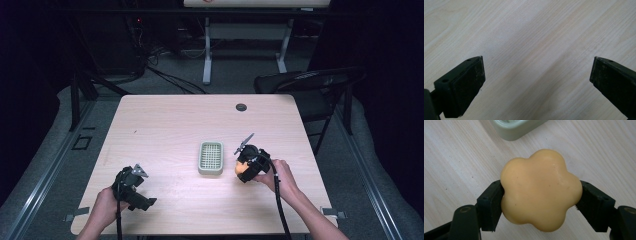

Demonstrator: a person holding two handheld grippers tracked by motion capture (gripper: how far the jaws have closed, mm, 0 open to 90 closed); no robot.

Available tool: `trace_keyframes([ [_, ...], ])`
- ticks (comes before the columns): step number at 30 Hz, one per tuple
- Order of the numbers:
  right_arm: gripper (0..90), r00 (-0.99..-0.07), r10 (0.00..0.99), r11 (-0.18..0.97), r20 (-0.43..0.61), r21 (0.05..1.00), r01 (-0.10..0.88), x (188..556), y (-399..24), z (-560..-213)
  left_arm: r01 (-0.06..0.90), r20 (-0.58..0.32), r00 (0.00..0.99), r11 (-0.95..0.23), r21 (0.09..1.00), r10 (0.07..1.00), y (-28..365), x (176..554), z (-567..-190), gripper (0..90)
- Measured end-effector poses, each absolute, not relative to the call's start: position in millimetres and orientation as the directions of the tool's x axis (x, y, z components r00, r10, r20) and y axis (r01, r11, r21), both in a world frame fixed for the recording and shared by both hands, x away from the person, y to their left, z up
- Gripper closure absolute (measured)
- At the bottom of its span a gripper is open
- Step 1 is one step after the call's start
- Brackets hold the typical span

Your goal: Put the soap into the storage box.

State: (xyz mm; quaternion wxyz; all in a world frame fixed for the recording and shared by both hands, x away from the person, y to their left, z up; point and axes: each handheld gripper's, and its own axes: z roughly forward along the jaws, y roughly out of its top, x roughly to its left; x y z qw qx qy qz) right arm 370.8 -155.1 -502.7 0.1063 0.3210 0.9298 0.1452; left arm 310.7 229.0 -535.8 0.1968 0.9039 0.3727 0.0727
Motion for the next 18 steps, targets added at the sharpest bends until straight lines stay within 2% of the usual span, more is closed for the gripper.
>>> trace_keyframes([
  [18, 26.4, -0.782, 0.615, 0.758, -0.101, 0.349, 0.551, 380.8, -140.0, -495.1, 0.647, -0.016, 0.709, -0.642, 0.410, 0.705, 228.6, 311.2, -536.3, 0.1],
])
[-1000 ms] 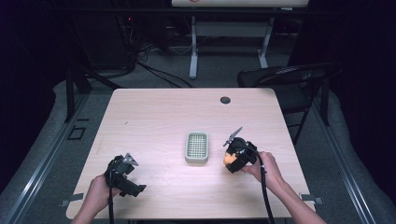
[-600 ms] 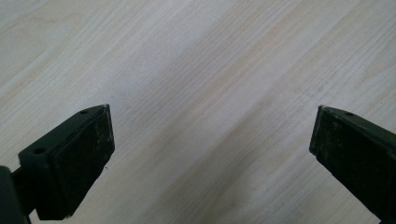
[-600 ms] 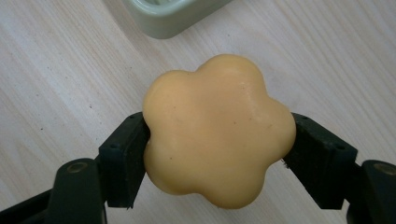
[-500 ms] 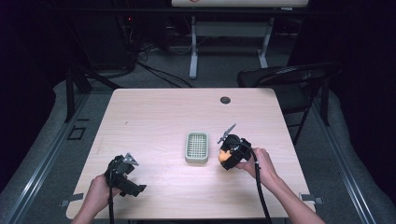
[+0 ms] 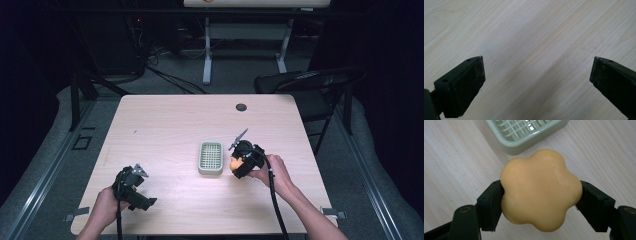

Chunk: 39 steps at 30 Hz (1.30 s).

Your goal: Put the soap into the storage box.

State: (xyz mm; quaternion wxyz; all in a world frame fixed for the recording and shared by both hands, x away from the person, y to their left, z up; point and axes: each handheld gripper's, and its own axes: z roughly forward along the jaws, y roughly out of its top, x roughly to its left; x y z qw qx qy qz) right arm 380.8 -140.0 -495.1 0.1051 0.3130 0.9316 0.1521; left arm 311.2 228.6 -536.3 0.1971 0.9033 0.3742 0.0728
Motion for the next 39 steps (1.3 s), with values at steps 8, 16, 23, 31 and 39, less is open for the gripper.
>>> trace_keyframes([
  [8, 26.4, -0.785, 0.610, 0.763, -0.105, 0.347, 0.546, 385.9, -134.8, -490.2, 0.647, -0.016, 0.709, -0.642, 0.411, 0.705, 228.6, 311.2, -536.3, 0.2],
  [16, 26.4, -0.789, 0.606, 0.764, -0.105, 0.355, 0.540, 390.1, -128.8, -487.2, 0.647, -0.015, 0.710, -0.643, 0.411, 0.704, 228.5, 311.3, -536.3, 0.2],
  [23, 26.4, -0.792, 0.602, 0.765, -0.103, 0.360, 0.534, 393.5, -122.8, -485.1, 0.647, -0.016, 0.710, -0.642, 0.412, 0.705, 228.6, 311.3, -536.3, 0.1],
  [31, 26.4, -0.796, 0.597, 0.768, -0.104, 0.362, 0.529, 397.8, -116.8, -482.4, 0.647, -0.017, 0.710, -0.643, 0.410, 0.704, 228.6, 311.4, -536.3, 0.1],
  [39, 26.4, -0.802, 0.588, 0.774, -0.108, 0.363, 0.519, 401.2, -110.4, -481.6, 0.647, -0.016, 0.710, -0.643, 0.411, 0.704, 228.6, 311.4, -536.3, 0.2],
])
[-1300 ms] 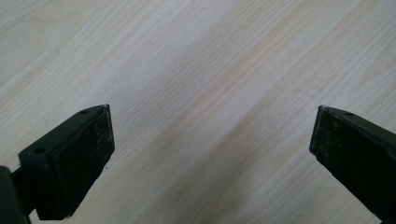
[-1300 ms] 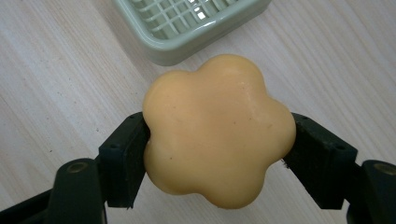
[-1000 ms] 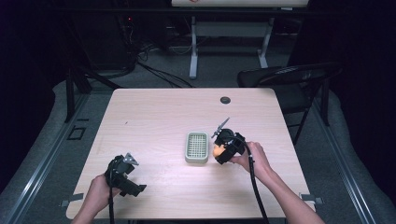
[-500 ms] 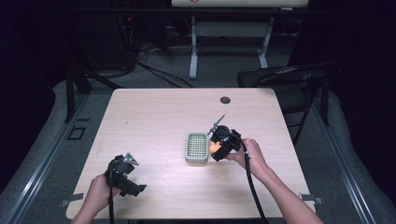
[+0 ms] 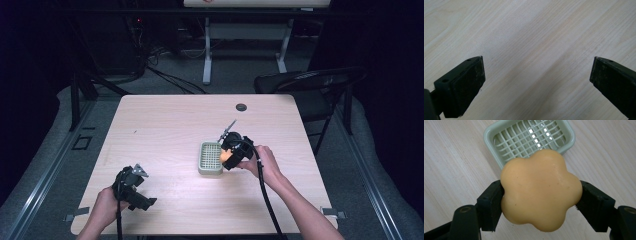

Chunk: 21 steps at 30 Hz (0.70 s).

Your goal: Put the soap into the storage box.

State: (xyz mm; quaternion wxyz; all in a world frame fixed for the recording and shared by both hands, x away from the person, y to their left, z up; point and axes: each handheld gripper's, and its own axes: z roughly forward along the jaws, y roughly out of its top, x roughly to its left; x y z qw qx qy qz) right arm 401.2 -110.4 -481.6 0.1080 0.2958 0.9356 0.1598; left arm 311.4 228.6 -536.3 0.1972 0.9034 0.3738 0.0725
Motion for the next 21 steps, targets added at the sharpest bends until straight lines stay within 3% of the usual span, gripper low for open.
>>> trace_keyframes([
  [21, 26.4, -0.812, 0.574, 0.782, -0.109, 0.369, 0.503, 408.9, -95.3, -479.4, 0.647, -0.019, 0.711, -0.643, 0.409, 0.703, 228.3, 312.0, -536.8, 0.2],
])
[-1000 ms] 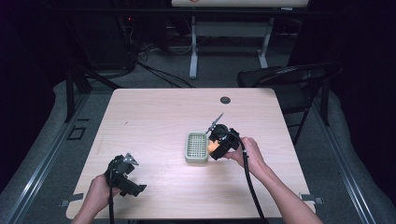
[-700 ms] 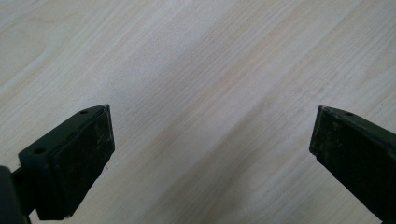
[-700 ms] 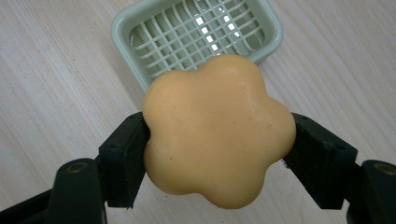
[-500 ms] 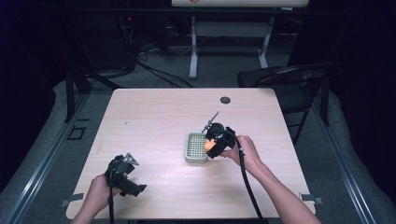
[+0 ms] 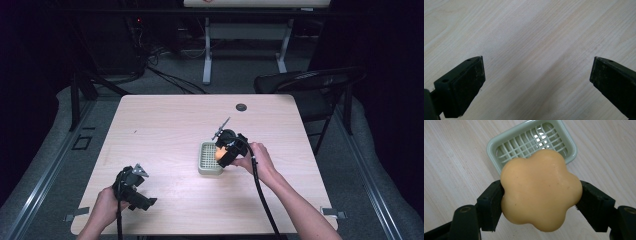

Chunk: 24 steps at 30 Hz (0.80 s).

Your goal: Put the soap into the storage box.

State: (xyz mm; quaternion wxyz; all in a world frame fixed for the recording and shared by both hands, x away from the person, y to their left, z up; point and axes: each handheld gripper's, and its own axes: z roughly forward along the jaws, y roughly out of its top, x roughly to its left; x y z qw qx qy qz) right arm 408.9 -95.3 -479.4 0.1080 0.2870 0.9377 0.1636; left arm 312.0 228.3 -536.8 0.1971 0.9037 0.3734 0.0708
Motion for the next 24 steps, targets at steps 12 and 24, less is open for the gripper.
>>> trace_keyframes([
  [12, 26.4, -0.818, 0.565, 0.787, -0.107, 0.367, 0.495, 414.0, -85.1, -479.8, 0.646, -0.020, 0.713, -0.645, 0.408, 0.701, 228.4, 312.4, -537.1, 0.2],
  [24, 26.4, -0.823, 0.558, 0.792, -0.104, 0.363, 0.491, 417.8, -76.0, -480.9, 0.647, -0.019, 0.711, -0.644, 0.409, 0.702, 228.7, 312.1, -536.9, 0.1],
])
